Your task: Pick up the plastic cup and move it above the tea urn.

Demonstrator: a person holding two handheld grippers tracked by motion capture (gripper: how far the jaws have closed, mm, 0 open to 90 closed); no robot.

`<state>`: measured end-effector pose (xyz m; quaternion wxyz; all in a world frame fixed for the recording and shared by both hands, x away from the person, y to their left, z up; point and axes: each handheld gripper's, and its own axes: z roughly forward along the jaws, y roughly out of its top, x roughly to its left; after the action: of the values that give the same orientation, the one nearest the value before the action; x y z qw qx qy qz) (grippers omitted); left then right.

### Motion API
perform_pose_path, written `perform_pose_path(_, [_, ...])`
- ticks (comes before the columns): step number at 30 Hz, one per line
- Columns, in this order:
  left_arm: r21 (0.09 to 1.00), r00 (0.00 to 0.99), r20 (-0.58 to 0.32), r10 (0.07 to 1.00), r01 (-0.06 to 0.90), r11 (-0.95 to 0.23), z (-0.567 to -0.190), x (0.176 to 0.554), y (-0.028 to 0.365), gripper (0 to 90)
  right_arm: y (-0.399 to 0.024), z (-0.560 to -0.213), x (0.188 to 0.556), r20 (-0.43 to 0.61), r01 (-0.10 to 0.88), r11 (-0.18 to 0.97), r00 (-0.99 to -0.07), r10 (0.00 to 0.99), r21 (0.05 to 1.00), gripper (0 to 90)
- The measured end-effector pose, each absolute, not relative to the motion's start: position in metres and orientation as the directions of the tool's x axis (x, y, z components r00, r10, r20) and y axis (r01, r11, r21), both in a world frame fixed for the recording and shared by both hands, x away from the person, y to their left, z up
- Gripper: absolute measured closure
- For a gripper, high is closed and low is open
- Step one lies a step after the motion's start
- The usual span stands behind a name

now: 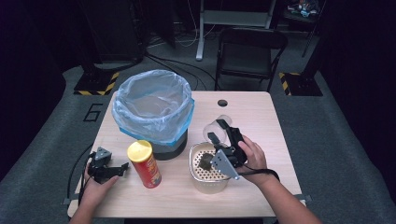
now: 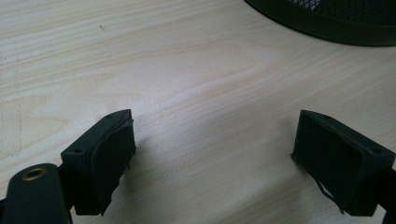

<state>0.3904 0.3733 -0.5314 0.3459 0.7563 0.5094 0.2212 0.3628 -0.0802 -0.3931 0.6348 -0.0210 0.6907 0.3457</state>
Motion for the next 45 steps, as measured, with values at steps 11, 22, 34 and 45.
perform_pose_path(11, [0.748,0.385,-0.013,0.923,0.616,-0.247,-0.531,0.391,0.373,12.7,-0.102,-0.354,0.371,-0.246,-0.173,0.176,-0.651,0.718,0.969,35.3])
perform_pose_path(22, [0.748,0.386,-0.007,0.922,0.614,-0.251,-0.531,0.391,0.374,12.7,-0.117,-0.324,0.386,0.147,0.1,-0.112,-0.81,0.568,0.989,35.4])
perform_pose_path(34, [0.749,0.368,-0.007,0.93,0.618,-0.239,-0.531,0.391,0.372,12.2,-0.091,-0.267,0.403,0.057,0.064,-0.01,-0.804,0.592,0.998,35.2])
perform_pose_path(45, [0.748,0.367,-0.01,0.93,0.62,-0.237,-0.531,0.391,0.372,12.4,-0.022,-0.24,0.45,0.029,0.069,0.047,-0.814,0.58,0.996,33.5])
